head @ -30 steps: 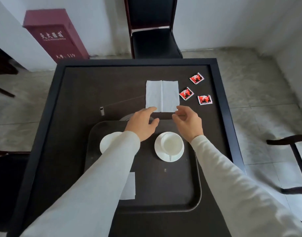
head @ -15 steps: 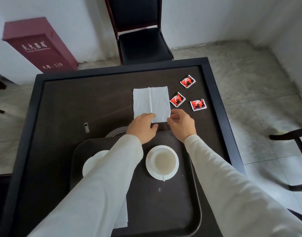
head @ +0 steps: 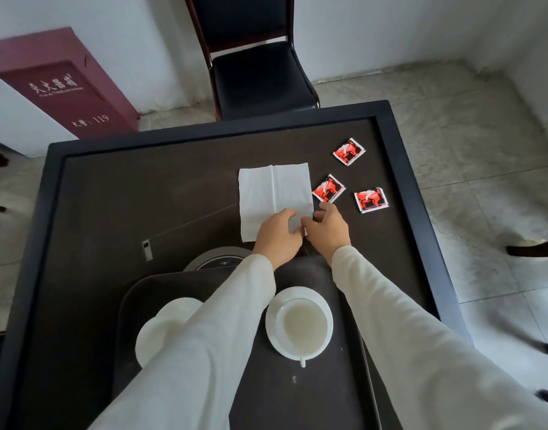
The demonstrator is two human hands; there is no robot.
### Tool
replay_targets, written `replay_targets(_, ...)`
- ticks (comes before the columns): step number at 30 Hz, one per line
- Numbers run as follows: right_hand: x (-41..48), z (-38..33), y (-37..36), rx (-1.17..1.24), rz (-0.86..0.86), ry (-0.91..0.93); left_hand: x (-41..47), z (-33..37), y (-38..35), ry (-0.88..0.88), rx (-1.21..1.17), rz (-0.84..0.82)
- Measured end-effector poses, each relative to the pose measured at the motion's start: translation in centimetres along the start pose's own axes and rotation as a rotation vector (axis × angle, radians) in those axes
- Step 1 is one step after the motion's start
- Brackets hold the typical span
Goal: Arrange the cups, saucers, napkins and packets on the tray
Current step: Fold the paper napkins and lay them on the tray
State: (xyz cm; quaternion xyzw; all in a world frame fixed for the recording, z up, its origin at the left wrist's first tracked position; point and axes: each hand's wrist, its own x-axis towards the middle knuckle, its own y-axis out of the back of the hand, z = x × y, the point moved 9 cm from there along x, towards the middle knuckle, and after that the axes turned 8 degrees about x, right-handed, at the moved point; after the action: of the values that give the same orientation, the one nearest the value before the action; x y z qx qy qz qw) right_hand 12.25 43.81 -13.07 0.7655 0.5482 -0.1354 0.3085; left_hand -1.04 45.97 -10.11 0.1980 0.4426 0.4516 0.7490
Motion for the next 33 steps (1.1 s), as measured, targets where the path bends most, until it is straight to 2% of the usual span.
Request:
replay_targets(6, 1.6, 1.4, -0.2, 0.180, 0.042, -0.145, 1.6, -1.1, -0.4, 0.065, -0.139, 0.012)
replay_targets(9, 1.9, 1.2, -0.8, 0.254, 0.013, -0.137, 2.3, -1.7, 0.0, 0.125, -0.311, 0.025)
replay_targets(13, 1.3, -1.2, -0.7, 0.164, 0.067, 0.080, 2.7, -3.0, 0.7, 0.237, -0.575, 0.086)
replay_targets(17, -0.2, -4.1, -3.5, -0.039, 0.007, 0.317, 2.7, -5.0, 1.4, 0.358, -0.771, 0.126)
replay_targets(20, -1.1, -5.3, -6.0, -0.169, -0.048, 0.420, 2.5, -6.7, 2.0, 0.418, -0.851, 0.161)
replay_targets(28, -2.0, -6.0, -9.8, -0.270, -0.257, 0.466, 1.9, -10.8, 3.8, 0.533, -0.902, 0.225)
replay_targets(31, -1.4, -5.6, -8.9, -0.237, -0.177, 0.436, 1.9, -11.7, 3.9, 0.522, -0.890, 0.248)
replay_targets(33, -0.6, -5.3, -7.4, -0.230, -0.063, 0.392, 1.9, -11.9, 4.4, 0.466, -0.771, 0.303)
